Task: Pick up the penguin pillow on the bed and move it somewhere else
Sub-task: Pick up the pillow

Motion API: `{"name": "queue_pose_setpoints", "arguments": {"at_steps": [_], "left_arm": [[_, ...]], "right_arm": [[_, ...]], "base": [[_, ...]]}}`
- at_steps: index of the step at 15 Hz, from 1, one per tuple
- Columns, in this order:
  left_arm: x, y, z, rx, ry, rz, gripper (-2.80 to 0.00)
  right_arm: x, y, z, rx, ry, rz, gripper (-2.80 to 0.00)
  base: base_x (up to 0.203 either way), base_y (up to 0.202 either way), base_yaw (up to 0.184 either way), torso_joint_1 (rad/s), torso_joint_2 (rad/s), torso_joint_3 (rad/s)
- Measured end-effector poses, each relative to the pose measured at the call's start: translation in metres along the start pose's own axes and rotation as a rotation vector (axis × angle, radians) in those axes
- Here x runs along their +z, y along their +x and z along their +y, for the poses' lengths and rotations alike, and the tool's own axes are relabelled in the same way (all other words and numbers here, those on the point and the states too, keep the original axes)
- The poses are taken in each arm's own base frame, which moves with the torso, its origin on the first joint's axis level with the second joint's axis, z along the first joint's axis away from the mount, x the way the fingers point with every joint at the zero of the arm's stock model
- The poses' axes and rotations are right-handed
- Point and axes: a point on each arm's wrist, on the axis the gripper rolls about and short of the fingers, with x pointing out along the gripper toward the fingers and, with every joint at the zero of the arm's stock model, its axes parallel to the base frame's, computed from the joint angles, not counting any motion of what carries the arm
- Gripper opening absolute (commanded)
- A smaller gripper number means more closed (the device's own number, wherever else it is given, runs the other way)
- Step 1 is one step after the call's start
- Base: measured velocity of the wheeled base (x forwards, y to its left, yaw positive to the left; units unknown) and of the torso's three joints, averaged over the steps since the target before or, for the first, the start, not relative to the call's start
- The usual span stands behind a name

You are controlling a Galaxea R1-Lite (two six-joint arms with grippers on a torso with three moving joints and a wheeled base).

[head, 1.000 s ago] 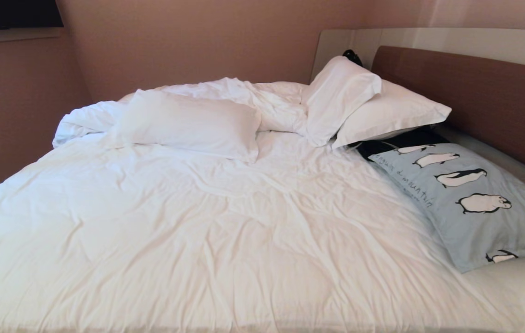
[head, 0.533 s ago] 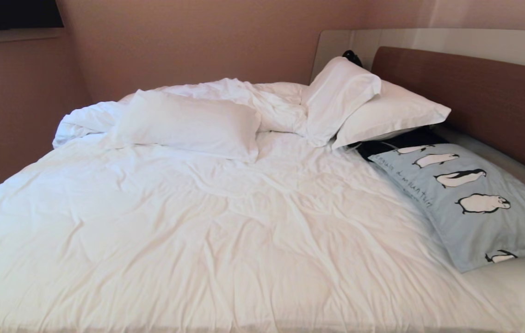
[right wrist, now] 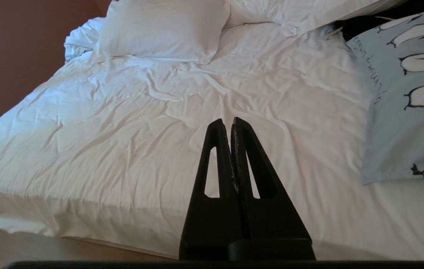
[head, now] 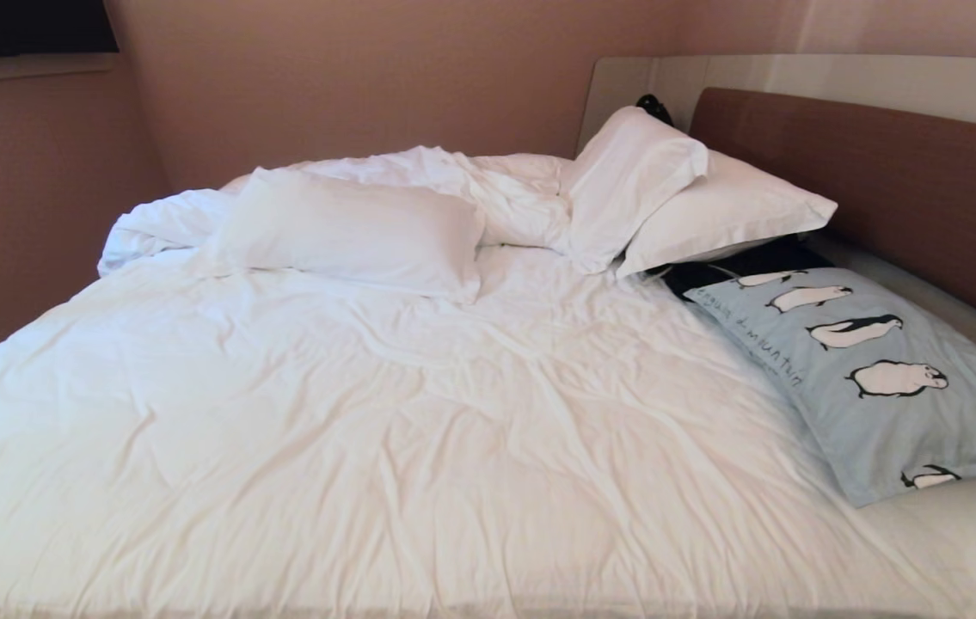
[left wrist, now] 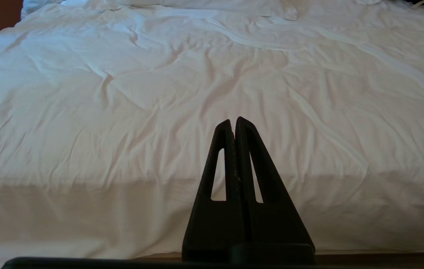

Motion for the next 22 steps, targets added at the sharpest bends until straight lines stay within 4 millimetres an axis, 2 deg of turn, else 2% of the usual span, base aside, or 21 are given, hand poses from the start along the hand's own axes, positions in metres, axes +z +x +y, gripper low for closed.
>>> {"name": "queue_pose_setpoints", "arguments": {"at_steps": [7,11,14,22], "left_arm": [[0.000,0.000,0.000,0.000,0.000,-0.001,-2.80],[0.000,0.000,0.000,0.000,0.000,0.000,-2.80],[0.000,0.000,0.000,0.000,0.000,0.000,-2.80],[0.000,0.000,0.000,0.000,0.000,0.000,-2.80]], "right_arm": [[-0.020,-0.015,0.005,-0.102,-0.003,-0.053,-2.80],[-0.054,-0.023,-0.001,-0.257,-0.075,-0.067,-2.80],[-0.070,-0.025,-0.010,-0.341,-0.152,-0.065,-2.80],[-0.129,-0.015,-0.038,-0.470,-0.187,0.007,-2.80]], "base": [[0.000,0.000,0.000,0.000,0.00,0.000],[0.000,0.000,0.000,0.000,0.00,0.000],[0.000,0.000,0.000,0.000,0.00,0.000],[0.000,0.000,0.000,0.000,0.00,0.000]]}}
